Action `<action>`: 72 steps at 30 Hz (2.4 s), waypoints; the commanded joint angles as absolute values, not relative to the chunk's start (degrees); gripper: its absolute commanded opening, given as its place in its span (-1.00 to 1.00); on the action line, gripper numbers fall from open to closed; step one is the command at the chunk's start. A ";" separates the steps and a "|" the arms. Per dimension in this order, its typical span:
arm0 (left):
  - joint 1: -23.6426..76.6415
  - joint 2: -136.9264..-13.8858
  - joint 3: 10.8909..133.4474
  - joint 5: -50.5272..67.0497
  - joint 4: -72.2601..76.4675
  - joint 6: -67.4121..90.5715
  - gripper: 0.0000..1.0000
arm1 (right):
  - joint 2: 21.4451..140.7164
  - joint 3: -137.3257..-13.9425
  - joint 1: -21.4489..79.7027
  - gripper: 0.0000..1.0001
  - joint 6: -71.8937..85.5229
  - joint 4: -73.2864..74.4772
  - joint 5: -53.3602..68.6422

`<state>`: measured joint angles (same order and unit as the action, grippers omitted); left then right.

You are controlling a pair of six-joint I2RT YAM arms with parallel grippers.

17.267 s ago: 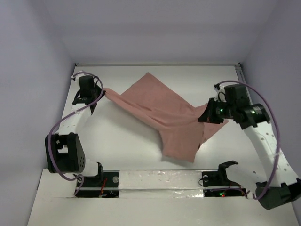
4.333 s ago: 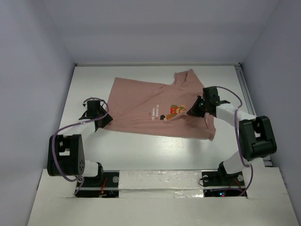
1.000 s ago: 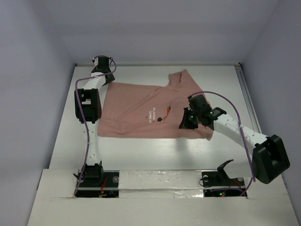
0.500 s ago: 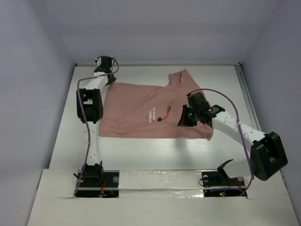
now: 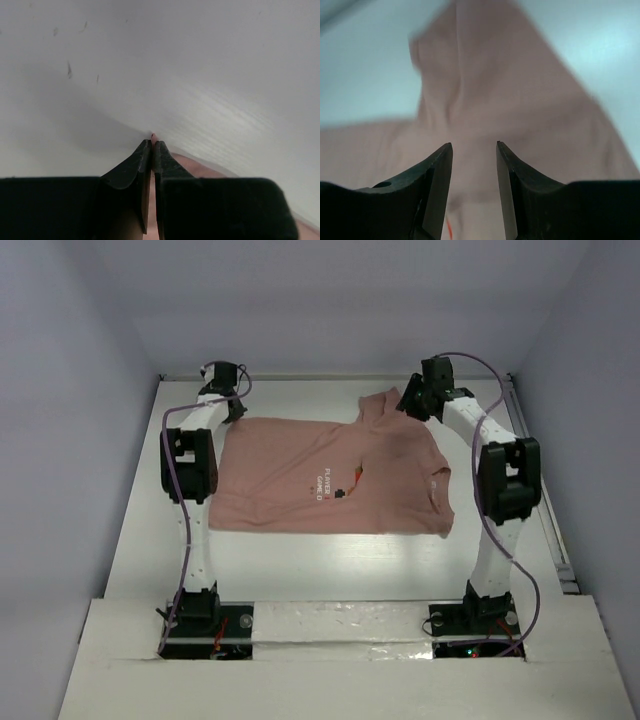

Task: Fold and stack the t-shirts
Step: Fold the tshirt

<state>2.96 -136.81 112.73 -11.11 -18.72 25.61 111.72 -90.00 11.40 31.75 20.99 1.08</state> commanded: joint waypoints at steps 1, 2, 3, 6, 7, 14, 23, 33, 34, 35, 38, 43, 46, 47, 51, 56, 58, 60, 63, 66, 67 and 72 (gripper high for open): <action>3.08 -128.77 109.26 -10.90 -19.34 27.07 -1.00 | 125.03 -105.95 8.80 -0.07 29.97 19.68 -1.58; 3.08 -128.50 108.81 -11.07 -19.51 27.24 -1.00 | 128.20 -109.82 8.79 -0.06 29.97 20.56 -1.84; 3.08 -128.15 108.37 -11.16 -19.51 27.25 -1.00 | 131.28 -113.43 7.92 -0.05 30.23 21.96 -1.67; 3.08 -127.44 107.14 -11.07 -19.60 26.72 -1.00 | 141.31 -126.27 6.77 0.05 30.94 24.68 -0.35; 3.08 -127.35 106.88 -11.07 -19.69 26.54 -1.00 | 145.33 -131.69 6.77 0.06 30.94 25.39 -0.44; 3.08 -128.32 107.23 -10.81 -19.86 25.14 -1.00 | 152.93 -141.24 6.15 0.13 32.34 24.44 6.41; 3.08 -129.02 108.10 -10.20 -20.13 25.49 -1.00 | 155.74 -142.30 5.10 -0.03 34.89 22.42 9.14; 3.08 -129.29 107.49 -9.75 -20.30 25.75 -1.00 | 158.99 -145.46 4.04 0.06 38.41 19.25 11.51; 3.08 -129.29 107.49 -9.84 -20.30 25.66 -1.00 | 159.26 -145.72 4.04 0.06 38.50 19.25 11.69; 3.08 -129.55 107.58 -9.93 -20.30 25.66 -1.00 | 159.61 -145.98 4.04 0.06 38.58 19.25 11.69; 3.08 -130.25 108.36 -9.93 -20.65 25.49 -1.00 | 161.19 -147.91 3.52 -0.12 39.11 19.60 11.95; 3.08 -130.96 109.16 -10.11 -20.92 25.58 -1.00 | 161.28 -146.87 3.52 -0.36 38.76 19.69 12.57; 3.08 -131.39 109.34 -9.93 -21.00 25.93 -1.00 | 160.84 -145.81 3.52 -0.60 38.41 19.16 12.22; 3.08 -131.48 109.42 -9.93 -21.09 25.93 -1.00 | 160.67 -145.72 3.52 -0.71 38.58 19.07 12.22; 3.08 -131.40 109.51 -9.93 -21.27 25.93 -1.00 | 158.39 -143.18 2.99 -0.95 40.25 14.88 12.57; 3.08 -130.08 111.00 -9.41 -21.97 26.10 -1.00 | 150.93 -140.72 1.94 -1.00 39.47 11.34 13.88; 3.08 -130.08 111.01 -9.75 -22.32 25.84 -1.00 | 147.50 -138.62 1.93 -1.00 38.59 11.86 15.11; 3.08 -126.47 110.92 -10.20 -22.06 25.40 -1.00 | 143.28 -133.80 1.93 -1.00 37.44 11.52 16.78; 2.55 -122.96 109.16 -9.67 -22.41 24.53 -1.00 | 133.62 -120.27 1.41 -1.00 36.21 10.12 17.92; 2.55 -119.89 105.48 -10.11 -22.24 23.91 -1.00 | 123.77 -106.12 1.41 -1.00 35.86 7.83 17.84; 2.55 -118.84 103.90 -10.02 -21.71 23.82 -1.00 | 121.23 -102.78 1.41 -1.00 35.77 7.39 17.75; -0.07 -111.28 92.39 -8.70 -17.32 23.64 -1.00 | 107.24 -85.19 1.41 -1.00 33.84 8.17 16.70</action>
<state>2.44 -117.05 96.66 -8.97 -19.79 24.49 112.09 -92.05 1.63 36.07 9.23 16.51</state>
